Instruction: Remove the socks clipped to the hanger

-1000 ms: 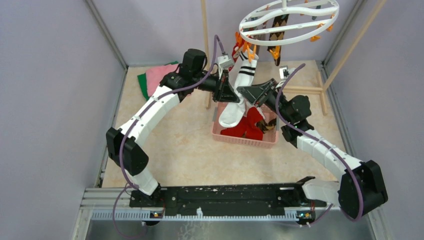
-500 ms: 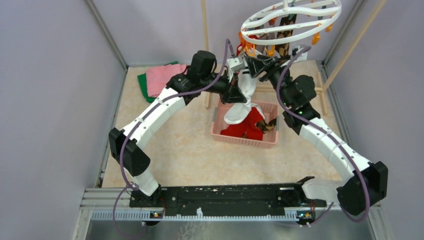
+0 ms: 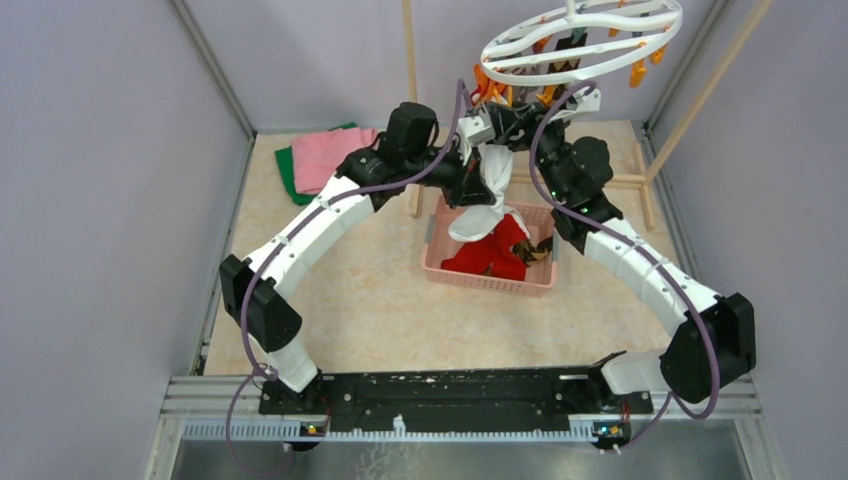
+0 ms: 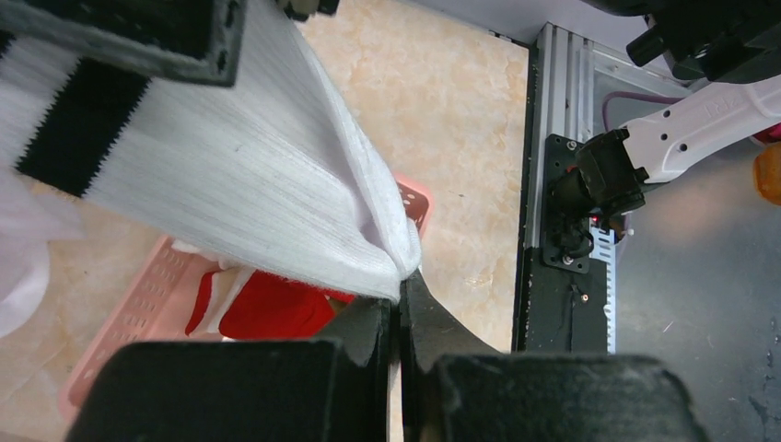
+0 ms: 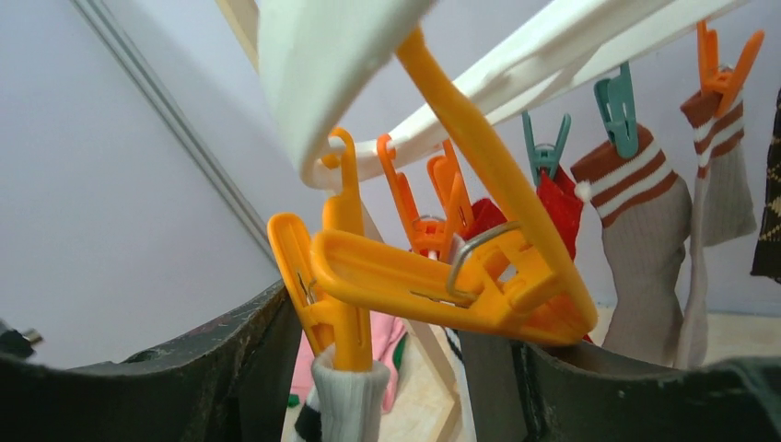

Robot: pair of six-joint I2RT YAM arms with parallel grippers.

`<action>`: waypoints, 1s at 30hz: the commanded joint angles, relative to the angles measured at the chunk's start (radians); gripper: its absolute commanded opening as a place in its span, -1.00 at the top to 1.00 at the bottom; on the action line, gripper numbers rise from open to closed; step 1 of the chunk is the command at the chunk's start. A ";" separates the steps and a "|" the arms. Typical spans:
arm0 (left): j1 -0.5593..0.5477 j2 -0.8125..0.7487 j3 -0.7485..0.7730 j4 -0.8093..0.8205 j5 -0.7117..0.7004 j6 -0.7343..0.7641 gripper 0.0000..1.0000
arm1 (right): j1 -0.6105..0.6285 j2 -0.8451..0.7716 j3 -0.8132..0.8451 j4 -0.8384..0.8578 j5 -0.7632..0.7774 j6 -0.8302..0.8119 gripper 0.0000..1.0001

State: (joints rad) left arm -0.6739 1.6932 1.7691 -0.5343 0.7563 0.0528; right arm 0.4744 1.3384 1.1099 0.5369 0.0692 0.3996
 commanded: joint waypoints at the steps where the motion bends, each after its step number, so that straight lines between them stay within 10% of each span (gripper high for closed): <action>1: -0.018 0.006 0.041 0.021 -0.026 0.006 1.00 | 0.012 0.013 0.065 0.100 0.018 -0.017 -0.18; 8: -0.022 0.022 0.059 0.027 -0.036 -0.012 1.00 | 0.012 0.029 0.067 0.137 0.030 -0.013 -0.17; 17: -0.021 0.028 0.052 0.011 -0.092 -0.023 1.00 | 0.012 0.032 -0.002 0.291 -0.007 0.024 1.00; 30: 0.035 0.026 -0.001 0.017 -0.159 -0.051 1.00 | 0.000 0.015 -0.138 0.479 -0.067 0.159 1.00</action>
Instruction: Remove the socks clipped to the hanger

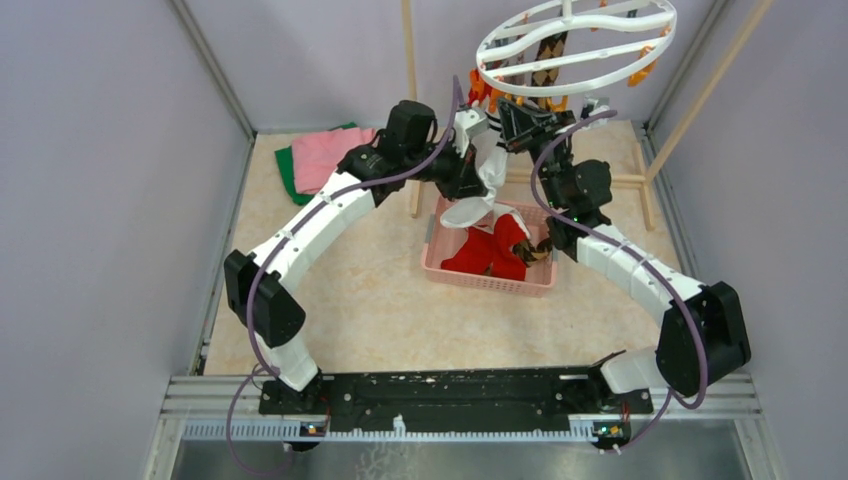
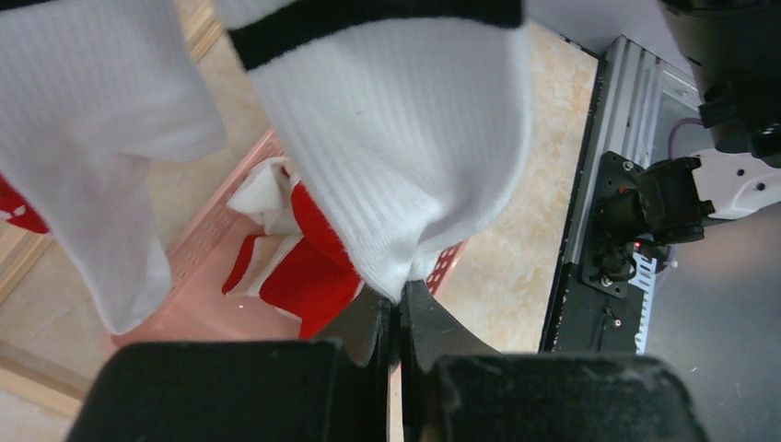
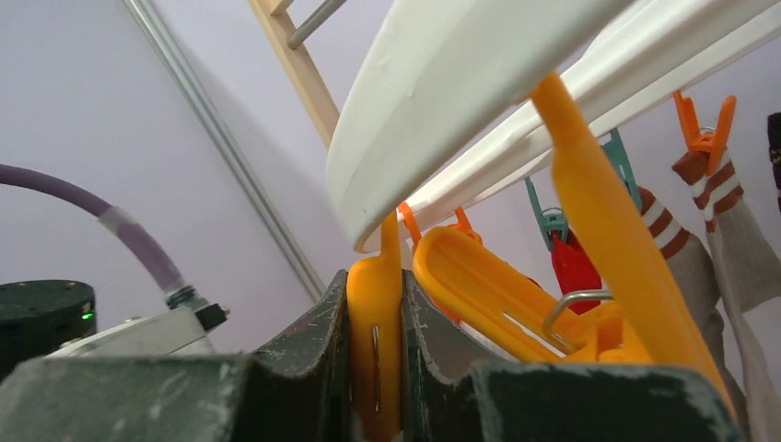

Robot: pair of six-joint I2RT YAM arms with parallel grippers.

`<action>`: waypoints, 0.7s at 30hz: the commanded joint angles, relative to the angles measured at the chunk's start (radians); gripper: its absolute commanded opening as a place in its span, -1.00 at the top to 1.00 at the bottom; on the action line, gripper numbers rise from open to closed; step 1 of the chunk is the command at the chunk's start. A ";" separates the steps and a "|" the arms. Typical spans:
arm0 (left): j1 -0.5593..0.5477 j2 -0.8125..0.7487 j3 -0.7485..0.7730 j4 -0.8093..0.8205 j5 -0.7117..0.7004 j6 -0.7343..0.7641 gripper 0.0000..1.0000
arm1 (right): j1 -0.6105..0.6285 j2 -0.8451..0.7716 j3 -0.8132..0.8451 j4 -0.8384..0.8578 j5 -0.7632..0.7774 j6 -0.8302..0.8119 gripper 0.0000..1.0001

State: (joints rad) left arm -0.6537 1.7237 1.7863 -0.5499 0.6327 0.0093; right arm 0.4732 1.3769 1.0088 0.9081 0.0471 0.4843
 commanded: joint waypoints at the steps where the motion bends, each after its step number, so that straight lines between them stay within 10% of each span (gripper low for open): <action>1: 0.017 -0.008 -0.024 0.037 -0.041 -0.008 1.00 | -0.005 -0.031 -0.054 0.119 -0.045 0.095 1.00; 4: 0.017 -0.011 -0.035 0.047 -0.039 -0.008 1.00 | -0.020 -0.048 -0.107 0.159 -0.041 0.140 0.98; 14: 0.014 -0.024 -0.059 0.088 -0.054 -0.008 1.00 | -0.019 -0.105 -0.199 0.142 0.032 0.189 -0.49; 21: 0.015 -0.025 -0.061 0.091 -0.059 -0.005 1.00 | -0.020 -0.198 -0.279 0.085 0.039 0.234 -0.33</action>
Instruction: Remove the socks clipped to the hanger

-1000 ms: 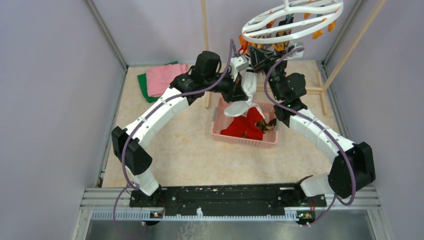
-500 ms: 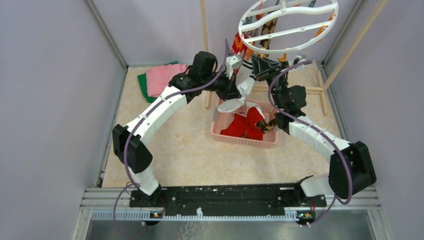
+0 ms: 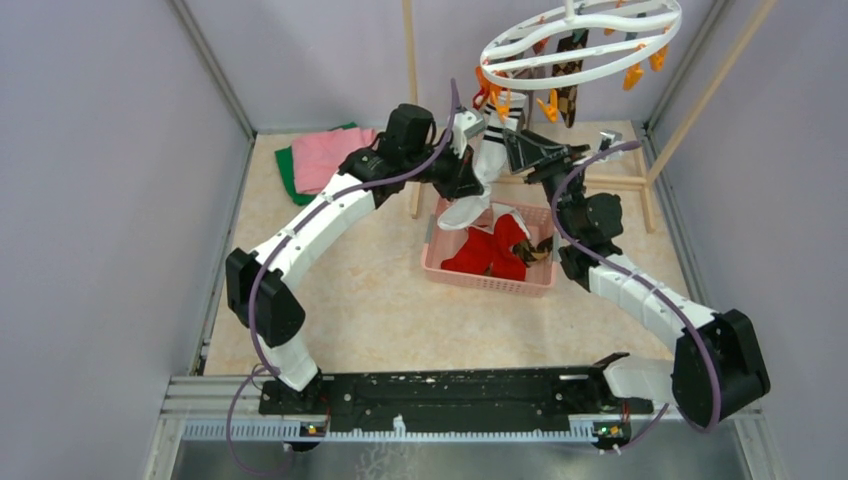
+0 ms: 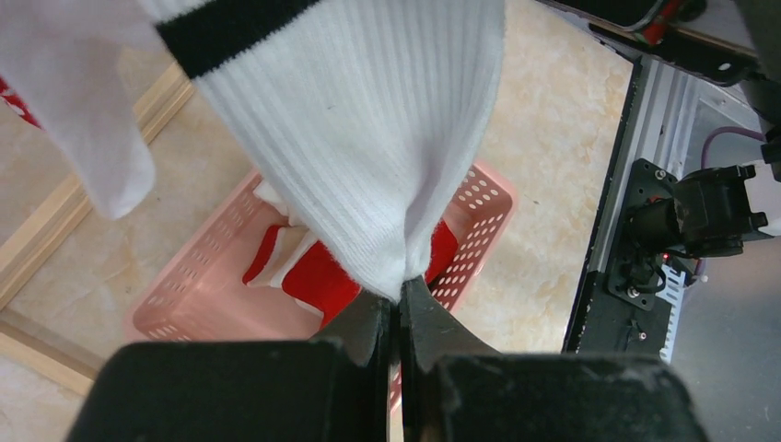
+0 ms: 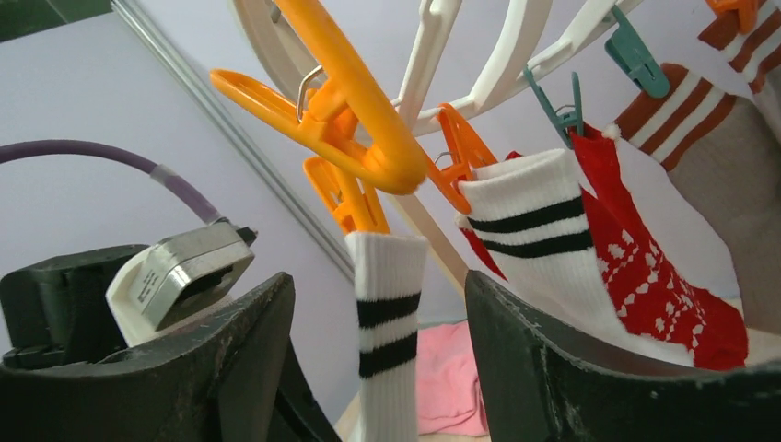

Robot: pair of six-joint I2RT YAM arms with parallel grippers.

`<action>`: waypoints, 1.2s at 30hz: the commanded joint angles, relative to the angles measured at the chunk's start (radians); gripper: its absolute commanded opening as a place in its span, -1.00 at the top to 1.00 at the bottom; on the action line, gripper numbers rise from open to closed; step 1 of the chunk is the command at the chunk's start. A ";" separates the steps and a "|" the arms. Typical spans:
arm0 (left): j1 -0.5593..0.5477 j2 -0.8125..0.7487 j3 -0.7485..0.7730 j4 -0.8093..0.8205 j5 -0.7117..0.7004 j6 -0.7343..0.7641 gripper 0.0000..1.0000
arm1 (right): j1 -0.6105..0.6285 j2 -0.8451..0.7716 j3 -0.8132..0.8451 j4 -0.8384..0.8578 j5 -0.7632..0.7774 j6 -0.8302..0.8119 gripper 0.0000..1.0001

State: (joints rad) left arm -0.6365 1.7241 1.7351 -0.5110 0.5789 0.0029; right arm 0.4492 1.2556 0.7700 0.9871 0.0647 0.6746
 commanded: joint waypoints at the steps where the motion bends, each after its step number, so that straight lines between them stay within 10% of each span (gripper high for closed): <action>1: -0.003 -0.027 -0.011 0.051 -0.002 0.000 1.00 | 0.004 -0.085 -0.054 0.011 0.028 0.045 -0.30; 16: -0.041 -0.075 -0.077 0.061 -0.167 -0.087 1.00 | 0.279 -0.062 -0.009 0.063 0.318 -0.572 -0.29; 36: -0.103 -0.113 -0.093 0.221 -0.183 -0.101 1.00 | 0.266 -0.007 0.497 -0.608 0.403 -0.540 -0.17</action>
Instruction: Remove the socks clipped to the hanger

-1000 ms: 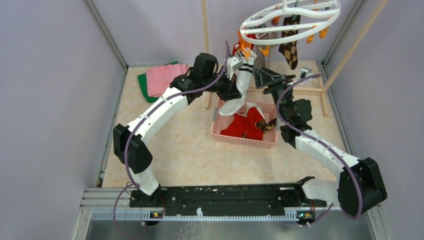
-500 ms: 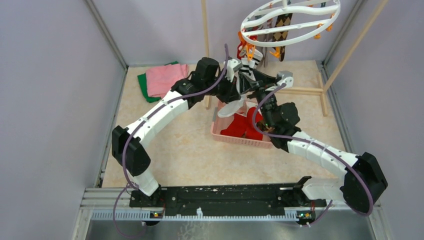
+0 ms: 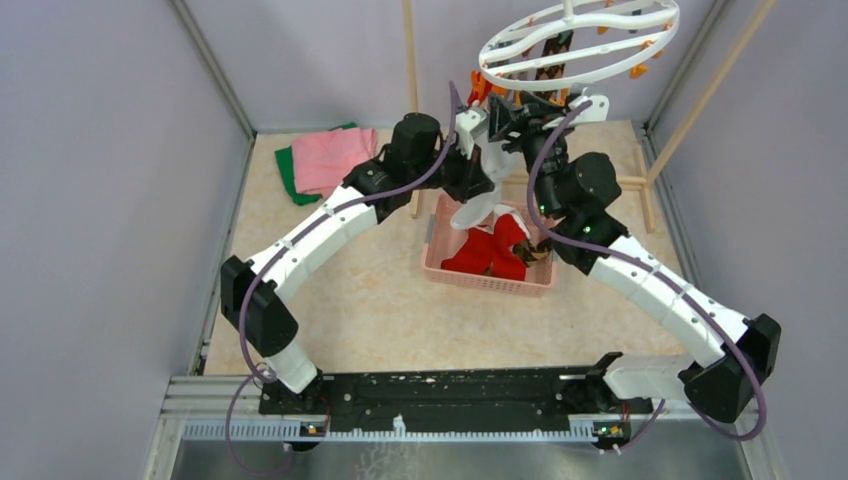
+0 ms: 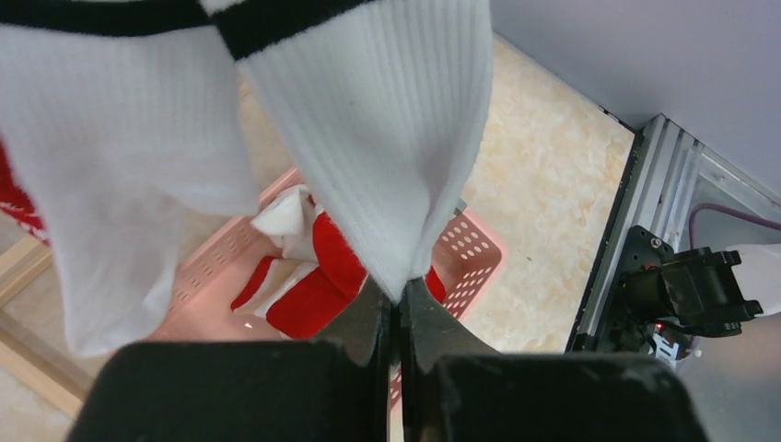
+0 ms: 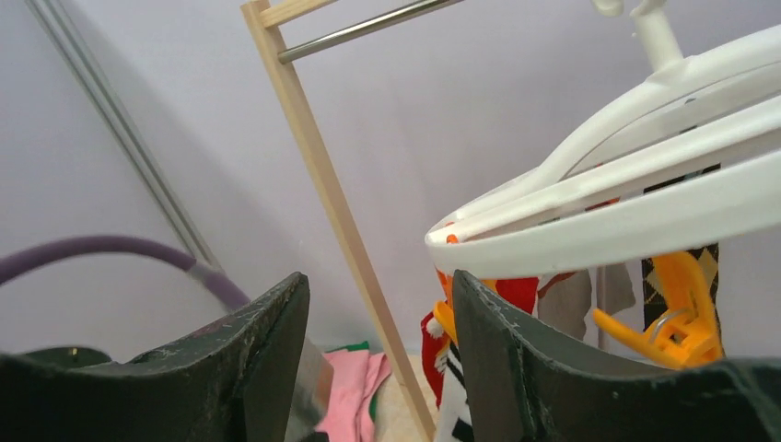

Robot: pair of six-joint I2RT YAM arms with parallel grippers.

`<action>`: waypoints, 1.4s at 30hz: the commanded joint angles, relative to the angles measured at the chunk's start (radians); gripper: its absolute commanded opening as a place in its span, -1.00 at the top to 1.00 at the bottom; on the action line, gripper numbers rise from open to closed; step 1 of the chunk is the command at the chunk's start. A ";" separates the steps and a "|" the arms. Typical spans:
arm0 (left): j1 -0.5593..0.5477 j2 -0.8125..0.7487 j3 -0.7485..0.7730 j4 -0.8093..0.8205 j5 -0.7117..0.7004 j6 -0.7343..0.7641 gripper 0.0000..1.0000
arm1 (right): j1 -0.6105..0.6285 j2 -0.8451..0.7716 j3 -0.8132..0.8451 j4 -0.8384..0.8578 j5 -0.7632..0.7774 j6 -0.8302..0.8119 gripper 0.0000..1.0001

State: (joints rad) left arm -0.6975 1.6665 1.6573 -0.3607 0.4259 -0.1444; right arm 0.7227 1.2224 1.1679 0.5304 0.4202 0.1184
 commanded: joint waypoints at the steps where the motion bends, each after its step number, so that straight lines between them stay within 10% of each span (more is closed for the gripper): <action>1: -0.048 -0.054 -0.017 0.072 -0.042 0.047 1.00 | -0.013 0.034 0.116 -0.177 0.048 0.025 -0.17; 25: -0.051 -0.070 -0.022 0.096 -0.064 0.037 1.00 | -0.183 0.085 0.266 -0.522 -0.152 0.109 -0.24; 42: -0.051 -0.076 -0.029 0.102 -0.064 0.047 1.00 | -0.183 0.126 0.257 -0.463 -0.221 0.069 -0.19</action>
State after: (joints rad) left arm -0.7460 1.6386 1.6062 -0.3145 0.3645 -0.1055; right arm 0.5446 1.3212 1.3834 0.0277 0.2287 0.2165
